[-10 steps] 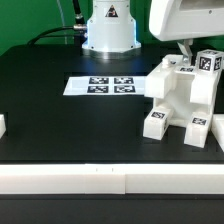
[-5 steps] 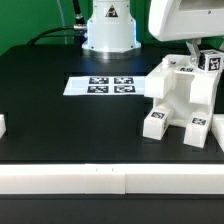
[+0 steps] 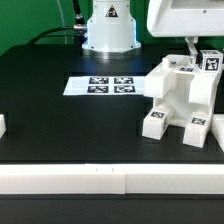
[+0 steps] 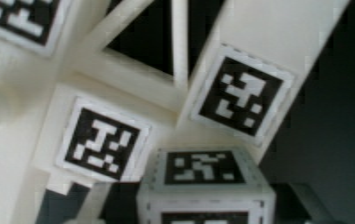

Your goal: Assemble chair

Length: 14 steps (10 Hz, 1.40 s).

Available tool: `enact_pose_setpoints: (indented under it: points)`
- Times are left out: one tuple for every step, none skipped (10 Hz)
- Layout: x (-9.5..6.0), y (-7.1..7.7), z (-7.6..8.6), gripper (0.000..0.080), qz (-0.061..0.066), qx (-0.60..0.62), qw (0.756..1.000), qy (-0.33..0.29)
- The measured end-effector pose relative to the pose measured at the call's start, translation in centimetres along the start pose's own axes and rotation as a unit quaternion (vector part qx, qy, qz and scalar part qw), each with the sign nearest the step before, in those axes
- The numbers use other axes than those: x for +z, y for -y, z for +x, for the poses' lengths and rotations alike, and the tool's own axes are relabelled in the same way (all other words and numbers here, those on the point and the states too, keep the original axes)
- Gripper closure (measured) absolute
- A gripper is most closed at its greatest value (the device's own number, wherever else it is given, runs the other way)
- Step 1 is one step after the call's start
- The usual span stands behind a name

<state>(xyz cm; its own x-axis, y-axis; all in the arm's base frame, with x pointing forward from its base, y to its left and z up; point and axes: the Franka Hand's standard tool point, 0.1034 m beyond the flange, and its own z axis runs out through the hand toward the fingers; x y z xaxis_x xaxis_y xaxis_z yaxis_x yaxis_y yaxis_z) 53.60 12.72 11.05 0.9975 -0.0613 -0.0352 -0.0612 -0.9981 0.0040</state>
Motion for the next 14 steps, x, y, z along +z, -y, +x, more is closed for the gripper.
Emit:
enact_pose_setpoints:
  points:
    - [0.00,0.00,0.00,0.0514,0.000,0.018,1.000,0.000]
    - [0.00,0.02,-0.01,0.0514,0.000,0.066,0.998,0.000]
    - [0.00,0.05,-0.01,0.0514,0.001,0.103,0.995,0.000]
    - [-0.01,0.10,-0.02,0.0514,0.002,0.143,0.990,0.001]
    - [-0.01,0.14,-0.03,0.0514,0.003,0.176,0.984,0.001]
    - [-0.01,0.18,-0.03,0.0514,0.004,0.210,0.978,0.001]
    - [-0.02,0.22,-0.04,0.0514,0.004,0.241,0.970,0.002]
    - [-0.02,0.23,-0.04,0.0514,0.004,0.254,0.967,0.002]
    - [-0.02,0.25,-0.05,0.0514,0.004,0.268,0.963,0.002]
    - [0.03,0.22,-0.06,0.0514,0.004,0.265,0.964,0.002]
    - [0.04,0.22,-0.06,0.0356,0.004,0.265,0.964,0.002]
    - [0.06,0.22,-0.07,0.0230,0.004,0.265,0.964,0.002]
    - [0.07,0.22,-0.07,0.0230,0.004,0.265,0.964,0.002]
    - [0.08,0.17,-0.07,0.0166,0.002,0.249,0.968,0.002]
